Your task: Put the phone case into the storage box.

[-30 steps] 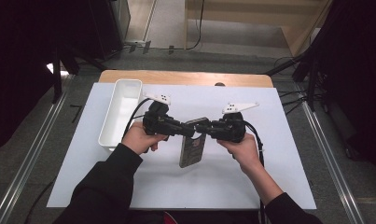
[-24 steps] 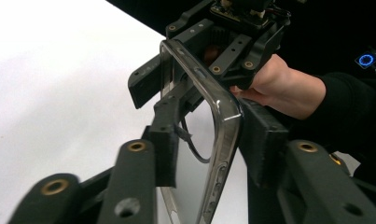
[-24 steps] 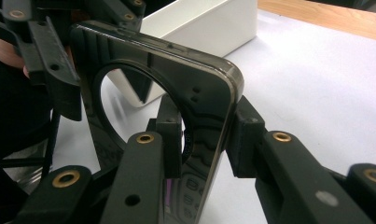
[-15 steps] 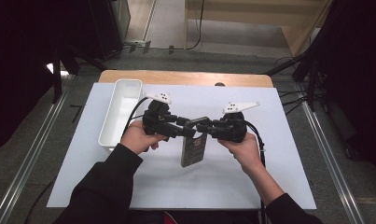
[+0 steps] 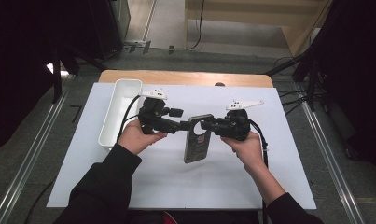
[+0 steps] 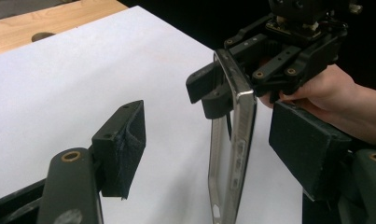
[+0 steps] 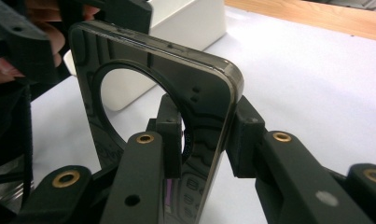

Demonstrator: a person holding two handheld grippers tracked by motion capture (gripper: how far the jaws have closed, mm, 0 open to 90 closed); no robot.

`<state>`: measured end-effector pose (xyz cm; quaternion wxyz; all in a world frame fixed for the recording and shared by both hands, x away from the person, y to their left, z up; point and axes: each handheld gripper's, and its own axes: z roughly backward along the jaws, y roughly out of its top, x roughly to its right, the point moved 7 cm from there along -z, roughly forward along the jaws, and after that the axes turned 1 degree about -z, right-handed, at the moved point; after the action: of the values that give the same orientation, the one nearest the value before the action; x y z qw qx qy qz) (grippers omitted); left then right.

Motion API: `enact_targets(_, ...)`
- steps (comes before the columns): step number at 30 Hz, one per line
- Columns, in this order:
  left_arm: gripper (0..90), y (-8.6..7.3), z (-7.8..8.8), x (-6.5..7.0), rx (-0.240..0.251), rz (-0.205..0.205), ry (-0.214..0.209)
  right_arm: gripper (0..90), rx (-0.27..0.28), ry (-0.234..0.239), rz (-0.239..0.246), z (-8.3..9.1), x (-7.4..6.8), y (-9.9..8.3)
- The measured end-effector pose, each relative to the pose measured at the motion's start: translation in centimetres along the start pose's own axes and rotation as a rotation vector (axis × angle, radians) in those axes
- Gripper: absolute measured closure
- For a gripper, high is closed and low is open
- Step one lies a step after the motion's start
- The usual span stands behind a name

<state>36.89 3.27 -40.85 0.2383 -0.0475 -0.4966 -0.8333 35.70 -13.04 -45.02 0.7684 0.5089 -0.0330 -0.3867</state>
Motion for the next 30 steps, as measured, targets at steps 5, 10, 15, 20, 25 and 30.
enact_targets(5,27.0,-0.2,0.2,-0.1,-0.014,0.011,0.031,69.1,-0.008,-0.021,-0.025,0.2,0.3,0.1)
enact_targets(10,27.0,-0.3,0.4,-0.5,-0.020,0.048,0.061,69.1,-0.024,-0.044,-0.071,0.2,0.7,0.1)
enact_targets(15,27.1,-0.3,0.5,-0.8,-0.014,0.068,0.092,69.1,-0.029,-0.056,-0.092,0.2,0.7,0.1)
enact_targets(20,27.2,-0.2,0.6,-1.1,-0.008,0.076,0.163,69.1,-0.038,-0.094,-0.110,-0.1,0.7,0.2)
enact_targets(25,27.3,-0.2,0.5,-1.2,-0.009,0.083,0.193,69.1,-0.043,-0.115,-0.133,-0.6,0.7,0.4)
enact_targets(30,27.4,-0.2,0.4,-1.1,-0.009,0.071,0.236,69.1,-0.043,-0.132,-0.146,-1.0,0.7,0.6)
